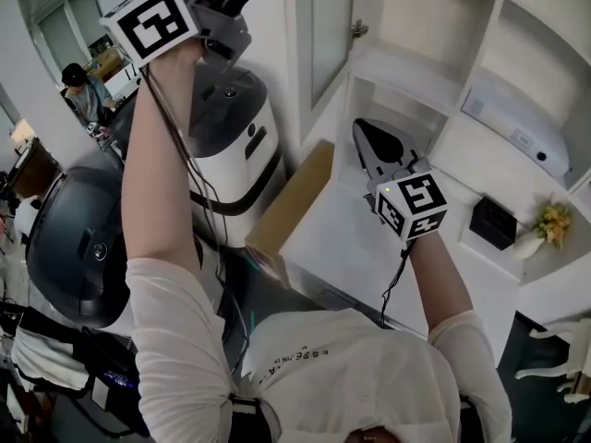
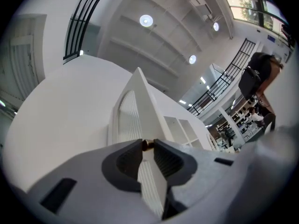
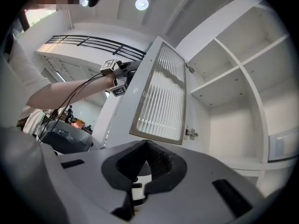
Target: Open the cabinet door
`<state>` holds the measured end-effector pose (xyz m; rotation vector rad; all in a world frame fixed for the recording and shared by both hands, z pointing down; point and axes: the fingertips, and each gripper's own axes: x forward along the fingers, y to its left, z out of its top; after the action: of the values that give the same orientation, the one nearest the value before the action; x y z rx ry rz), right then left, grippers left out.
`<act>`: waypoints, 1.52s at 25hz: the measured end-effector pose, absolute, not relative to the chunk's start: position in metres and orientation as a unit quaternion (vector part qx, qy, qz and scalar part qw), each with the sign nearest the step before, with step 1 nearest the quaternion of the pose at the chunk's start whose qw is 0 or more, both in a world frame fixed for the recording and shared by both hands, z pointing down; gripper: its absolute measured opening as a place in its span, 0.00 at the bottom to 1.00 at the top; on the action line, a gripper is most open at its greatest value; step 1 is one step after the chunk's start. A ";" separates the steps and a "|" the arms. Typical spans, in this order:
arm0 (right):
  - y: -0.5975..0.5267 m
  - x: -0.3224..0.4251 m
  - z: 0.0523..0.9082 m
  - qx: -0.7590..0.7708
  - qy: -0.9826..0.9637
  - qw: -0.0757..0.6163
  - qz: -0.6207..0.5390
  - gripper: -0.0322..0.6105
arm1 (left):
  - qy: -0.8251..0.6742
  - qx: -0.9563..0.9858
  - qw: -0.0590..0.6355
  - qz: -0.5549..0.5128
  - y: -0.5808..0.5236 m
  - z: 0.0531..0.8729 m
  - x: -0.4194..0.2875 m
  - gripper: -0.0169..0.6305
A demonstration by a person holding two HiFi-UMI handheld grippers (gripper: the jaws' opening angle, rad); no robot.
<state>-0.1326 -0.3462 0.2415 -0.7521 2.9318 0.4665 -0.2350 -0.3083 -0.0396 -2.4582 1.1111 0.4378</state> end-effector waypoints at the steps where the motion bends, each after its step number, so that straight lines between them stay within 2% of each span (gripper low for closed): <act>1: -0.345 -0.137 0.241 -0.241 0.958 0.043 0.152 0.07 | 0.408 -0.876 0.202 0.157 -0.309 -0.040 -0.242 0.14; 8: -0.348 -0.153 0.246 -0.219 0.967 0.067 0.109 0.07 | 0.439 -0.863 0.166 0.188 -0.325 -0.036 -0.282 0.12; 23: -0.349 -0.124 0.269 -0.250 0.963 0.048 0.083 0.07 | 0.495 -0.831 0.204 0.153 -0.312 -0.020 -0.280 0.12; 29: -0.333 -0.122 0.281 -0.242 0.967 0.046 0.063 0.07 | 0.533 -0.808 0.231 0.097 -0.282 0.018 -0.267 0.12; 38: -0.308 -0.114 0.289 -0.233 0.969 0.045 0.071 0.07 | 0.535 -0.818 0.210 0.036 -0.272 0.122 -0.216 0.12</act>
<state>-0.1142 -0.3076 0.2887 -0.7121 2.9599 0.2163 -0.2160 -0.2725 0.1215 -2.2750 1.4866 0.0992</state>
